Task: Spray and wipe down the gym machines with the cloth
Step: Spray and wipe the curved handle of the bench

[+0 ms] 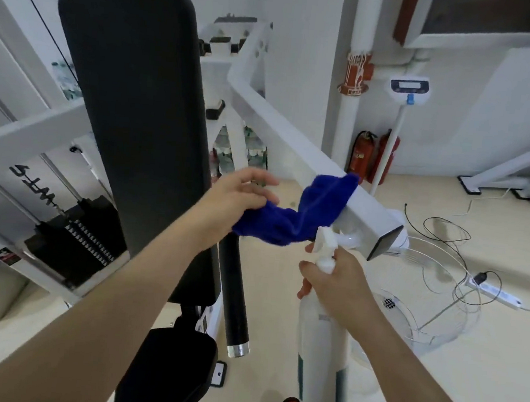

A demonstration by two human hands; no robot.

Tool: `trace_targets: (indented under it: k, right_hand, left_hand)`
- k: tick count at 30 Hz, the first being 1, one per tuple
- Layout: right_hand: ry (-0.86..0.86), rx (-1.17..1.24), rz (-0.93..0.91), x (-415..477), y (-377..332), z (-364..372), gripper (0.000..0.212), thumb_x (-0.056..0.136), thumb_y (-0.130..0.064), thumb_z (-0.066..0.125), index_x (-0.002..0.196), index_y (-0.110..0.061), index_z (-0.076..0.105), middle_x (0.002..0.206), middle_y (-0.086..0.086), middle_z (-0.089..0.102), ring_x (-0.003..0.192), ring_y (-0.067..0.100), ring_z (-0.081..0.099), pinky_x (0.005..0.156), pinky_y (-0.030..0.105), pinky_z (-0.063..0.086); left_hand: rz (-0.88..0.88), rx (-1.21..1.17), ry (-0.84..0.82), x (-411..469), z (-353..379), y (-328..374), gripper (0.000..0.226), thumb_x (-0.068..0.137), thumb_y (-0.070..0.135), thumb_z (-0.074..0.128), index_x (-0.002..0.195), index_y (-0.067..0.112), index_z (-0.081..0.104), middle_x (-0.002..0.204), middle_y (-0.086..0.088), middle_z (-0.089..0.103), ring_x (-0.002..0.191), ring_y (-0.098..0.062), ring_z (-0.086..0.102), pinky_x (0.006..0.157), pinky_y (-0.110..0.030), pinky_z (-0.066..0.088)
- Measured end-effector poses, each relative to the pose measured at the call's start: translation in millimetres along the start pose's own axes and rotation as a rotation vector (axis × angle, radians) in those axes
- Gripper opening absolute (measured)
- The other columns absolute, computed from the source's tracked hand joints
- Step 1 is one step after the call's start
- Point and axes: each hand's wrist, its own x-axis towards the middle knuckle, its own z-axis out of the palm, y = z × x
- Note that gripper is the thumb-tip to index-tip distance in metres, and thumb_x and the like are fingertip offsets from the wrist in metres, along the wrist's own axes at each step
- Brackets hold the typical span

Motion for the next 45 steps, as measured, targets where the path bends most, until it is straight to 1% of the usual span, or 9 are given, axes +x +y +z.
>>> trace_targets:
  k: [3, 7, 11, 14, 18, 25, 33, 39, 45]
  right_hand:
    - [-0.014, -0.013, -0.036, 5, 2, -4, 0.015, 0.086, -0.013, 0.060, 0.100, -0.019, 0.060, 0.065, 0.004, 0.073, 0.059, 0.009, 0.065, 0.064, 0.027, 0.053]
    - [-0.032, -0.019, -0.029, 4, 5, -7, 0.009, 0.086, -0.012, 0.058, 0.094, -0.016, 0.060, 0.064, 0.003, 0.073, 0.062, 0.013, 0.064, 0.062, 0.025, 0.051]
    - [-0.037, -0.031, -0.024, 6, 11, -12, 0.006, 0.086, -0.011, 0.057, 0.085, -0.017, 0.059, 0.064, 0.004, 0.073, 0.061, 0.013, 0.065, 0.061, 0.027, 0.050]
    - [-0.065, -0.020, -0.002, 8, 17, -16, 0.011, 0.087, -0.014, 0.058, 0.090, -0.025, 0.057, 0.064, 0.003, 0.073, 0.064, 0.020, 0.066, 0.060, 0.026, 0.049]
    - [-0.086, -0.038, 0.023, 11, 27, -17, 0.014, 0.084, -0.013, 0.057, 0.097, -0.018, 0.057, 0.064, 0.003, 0.073, 0.072, 0.026, 0.067, 0.064, 0.029, 0.048]
    - [-0.120, -0.079, -0.018, 9, 22, -6, 0.013, 0.073, -0.021, 0.056, 0.078, -0.010, 0.058, 0.064, 0.004, 0.071, 0.063, 0.021, 0.061, 0.061, 0.029, 0.048]
    - [-0.171, -0.041, -0.062, 5, 23, -7, 0.020, 0.086, -0.012, 0.060, 0.098, -0.028, 0.057, 0.065, 0.005, 0.072, 0.067, 0.019, 0.068, 0.066, 0.029, 0.051]
    - [-0.103, 0.043, -0.020, 9, 21, -6, 0.009, 0.085, -0.012, 0.059, 0.092, -0.017, 0.060, 0.062, 0.004, 0.072, 0.073, 0.025, 0.070, 0.069, 0.032, 0.053]
    - [-0.148, -0.075, -0.082, 9, 19, -4, 0.024, 0.085, -0.016, 0.060, 0.105, -0.029, 0.058, 0.064, 0.001, 0.072, 0.059, 0.005, 0.064, 0.053, 0.018, 0.045]
  left_hand:
    - [-0.021, 0.380, -0.093, 6, 16, -18, 0.032, 0.096, 0.002, 0.047, 0.119, 0.021, 0.060, 0.101, 0.004, 0.071, 0.099, -0.014, 0.065, 0.084, -0.028, 0.055]
    - [0.336, 0.937, -0.068, 14, 22, -9, 0.036, 0.091, 0.016, 0.059, 0.124, 0.030, 0.062, 0.119, 0.011, 0.066, 0.116, -0.008, 0.055, 0.100, -0.027, 0.043]
    - [0.505, 1.657, -0.277, 46, 46, -30, 0.084, 0.076, 0.058, 0.066, 0.145, 0.028, 0.029, 0.148, -0.001, 0.040, 0.131, -0.024, 0.041, 0.103, -0.043, 0.038]
    - [0.526, 1.714, -0.223, 66, 65, -44, 0.061, 0.087, 0.055, 0.057, 0.130, 0.019, 0.036, 0.111, -0.003, 0.061, 0.088, -0.025, 0.061, 0.060, -0.032, 0.042]
    - [0.450, 1.652, -0.264, 75, 82, -30, 0.039, 0.089, 0.051, 0.050, 0.109, 0.018, 0.045, 0.069, 0.005, 0.049, 0.055, -0.014, 0.044, 0.051, -0.030, 0.034]
    - [0.601, 1.842, -0.200, 65, 81, -43, 0.030, 0.097, 0.023, 0.042, 0.123, 0.010, 0.040, 0.084, -0.004, 0.051, 0.065, -0.024, 0.048, 0.054, -0.032, 0.033]
    - [0.245, 1.387, -0.010, 37, 6, -40, 0.040, 0.094, 0.054, 0.047, 0.123, 0.028, 0.042, 0.099, 0.006, 0.061, 0.077, -0.012, 0.055, 0.064, -0.028, 0.044]
    - [0.030, 0.559, 0.447, -3, 20, -72, 0.030, 0.102, 0.036, 0.040, 0.130, 0.026, 0.043, 0.095, 0.006, 0.064, 0.079, -0.010, 0.061, 0.062, -0.020, 0.044]
    - [-0.081, 0.205, 0.633, -39, 55, -99, 0.051, 0.099, 0.026, 0.050, 0.144, 0.027, 0.026, 0.101, 0.012, 0.058, 0.083, -0.004, 0.060, 0.057, -0.007, 0.046]
